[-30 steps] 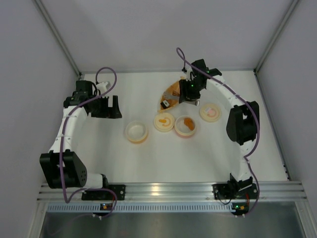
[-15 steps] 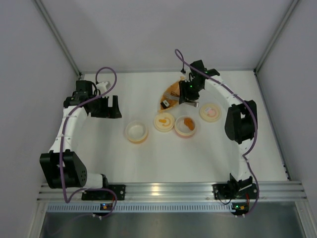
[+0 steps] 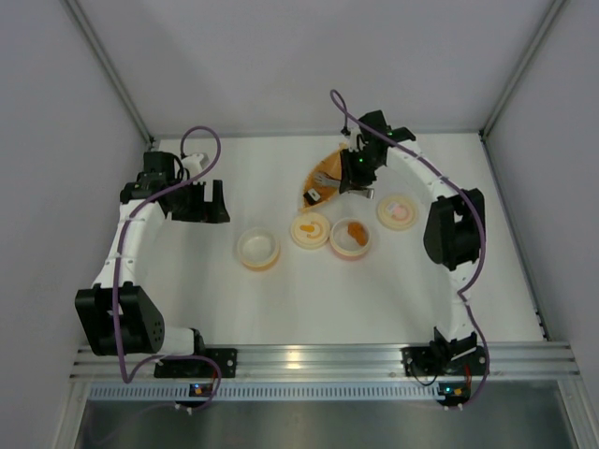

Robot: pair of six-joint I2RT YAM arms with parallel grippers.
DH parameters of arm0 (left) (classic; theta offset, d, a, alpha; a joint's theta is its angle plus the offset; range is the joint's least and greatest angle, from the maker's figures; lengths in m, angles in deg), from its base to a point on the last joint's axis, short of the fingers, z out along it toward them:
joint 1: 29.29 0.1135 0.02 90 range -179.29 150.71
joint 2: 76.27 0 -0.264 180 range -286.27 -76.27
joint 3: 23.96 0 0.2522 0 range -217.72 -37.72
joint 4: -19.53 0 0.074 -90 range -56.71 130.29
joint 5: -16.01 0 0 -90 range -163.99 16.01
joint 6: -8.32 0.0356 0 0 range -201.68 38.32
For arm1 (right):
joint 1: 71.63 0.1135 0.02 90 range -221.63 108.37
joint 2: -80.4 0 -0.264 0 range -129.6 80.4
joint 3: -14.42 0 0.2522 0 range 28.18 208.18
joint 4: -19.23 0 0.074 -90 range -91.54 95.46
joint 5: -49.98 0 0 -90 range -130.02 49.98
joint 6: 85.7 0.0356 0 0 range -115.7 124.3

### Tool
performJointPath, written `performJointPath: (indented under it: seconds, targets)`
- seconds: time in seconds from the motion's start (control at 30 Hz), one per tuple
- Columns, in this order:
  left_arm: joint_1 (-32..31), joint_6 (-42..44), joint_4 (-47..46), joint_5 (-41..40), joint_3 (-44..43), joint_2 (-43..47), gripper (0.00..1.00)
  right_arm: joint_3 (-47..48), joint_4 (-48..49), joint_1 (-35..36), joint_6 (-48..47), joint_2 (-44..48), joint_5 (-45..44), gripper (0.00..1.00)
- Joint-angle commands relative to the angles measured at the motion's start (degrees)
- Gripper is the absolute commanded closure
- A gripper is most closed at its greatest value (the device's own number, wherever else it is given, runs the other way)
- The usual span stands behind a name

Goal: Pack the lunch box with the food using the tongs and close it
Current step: Pick up the fake food from the plate.

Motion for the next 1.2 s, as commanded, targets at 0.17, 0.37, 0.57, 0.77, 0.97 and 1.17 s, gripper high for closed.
performJointPath:
  seconds: [0.17, 0.37, 0.57, 0.77, 0.97, 1.17]
  targets:
    - [0.36, 0.55, -2.15, 0.42, -0.96, 0.64, 0.02, 3.9, 1.84, -1.57, -1.0, 5.69, 3.4, 1.0]
    - [0.27, 0.46, -1.88, 0.6, -0.53, 0.82, 0.02, 4.16, 2.9, -2.01, -2.41, 6.93, 4.11, 1.0]
    - [0.27, 1.08, -1.97, 1.03, -0.44, 1.78, 0.02, 1.35, 2.99, -2.89, -10.2, 11.05, 5.07, 1.0]
    - [0.36, 1.52, -2.06, 1.38, -0.87, 2.66, 0.02, -6.99, 0.8, -5.43, -19.0, 20.71, 10.17, 1.0]
    - [0.27, 1.69, -1.8, 1.82, -1.14, 3.19, 0.02, -16.13, -4.74, -6.84, -24.99, 32.22, 13.51, 1.0]
    - [0.27, 1.52, -1.53, 2.44, -1.4, 3.89, 0.02, -27.64, -6.85, -6.93, -27.46, 42.86, 13.6, 1.0]
